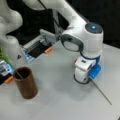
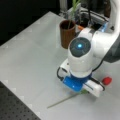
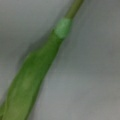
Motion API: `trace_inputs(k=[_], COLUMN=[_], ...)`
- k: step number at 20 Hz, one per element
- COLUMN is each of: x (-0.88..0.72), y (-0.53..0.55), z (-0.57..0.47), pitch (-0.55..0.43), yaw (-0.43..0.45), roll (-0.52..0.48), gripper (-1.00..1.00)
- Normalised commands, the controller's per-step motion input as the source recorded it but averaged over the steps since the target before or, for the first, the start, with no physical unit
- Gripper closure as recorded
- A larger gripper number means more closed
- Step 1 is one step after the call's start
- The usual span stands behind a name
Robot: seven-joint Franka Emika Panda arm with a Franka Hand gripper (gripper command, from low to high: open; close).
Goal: Flower insertion into a vase
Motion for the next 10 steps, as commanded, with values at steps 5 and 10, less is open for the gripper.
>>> trace_inputs(k=[5,10], x=[0.42,0.38], y=[-0.04,0.1], z=[-0.14,-0.04], pitch=[0.023,0.051], yaw=[0.059,0.032], roll=[-0.23,-0.247], gripper=[-1.0,-1.0])
